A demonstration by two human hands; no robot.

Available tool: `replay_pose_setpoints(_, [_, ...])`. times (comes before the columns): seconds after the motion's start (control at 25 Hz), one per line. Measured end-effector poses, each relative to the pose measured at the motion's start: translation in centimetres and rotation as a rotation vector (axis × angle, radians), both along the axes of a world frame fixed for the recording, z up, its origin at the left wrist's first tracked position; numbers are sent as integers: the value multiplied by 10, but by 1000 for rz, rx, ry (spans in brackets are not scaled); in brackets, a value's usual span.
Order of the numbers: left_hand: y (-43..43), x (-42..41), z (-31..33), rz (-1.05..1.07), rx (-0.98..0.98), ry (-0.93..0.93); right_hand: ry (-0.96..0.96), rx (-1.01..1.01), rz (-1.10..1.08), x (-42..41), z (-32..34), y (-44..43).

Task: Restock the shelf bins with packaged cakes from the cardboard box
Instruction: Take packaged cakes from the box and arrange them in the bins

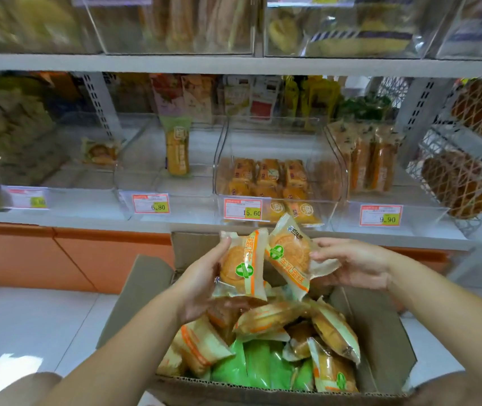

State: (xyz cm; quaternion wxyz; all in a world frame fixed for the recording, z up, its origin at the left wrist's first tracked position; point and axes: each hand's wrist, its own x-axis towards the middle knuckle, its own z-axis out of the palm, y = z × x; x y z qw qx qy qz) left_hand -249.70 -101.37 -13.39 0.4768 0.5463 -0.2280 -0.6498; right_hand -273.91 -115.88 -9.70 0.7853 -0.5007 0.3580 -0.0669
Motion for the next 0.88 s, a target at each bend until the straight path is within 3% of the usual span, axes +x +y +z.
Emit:
replay_pose_setpoints(0.2, [24,38,34,-100,-121,-235,-41,-6,27,40,17,13])
replay_pose_setpoints(0.32, [41,70,62,-112,-164,-383,-64,-112,54,67,34,27])
replay_pose_setpoints(0.48, [62,118,100,41,-220,-523,9,-447,79,118,70,41])
replay_pose_setpoints(0.6, [79,160,112,247,-225,-612,-70,-606,40,182,101,42])
replay_pose_setpoints(0.76, [103,218,108,297,-148,-816,-72,-856,28,296,127,20])
replay_pose_setpoints(0.88, [108,251,100,392,-121,-892,70,-1096,92,389,134,6])
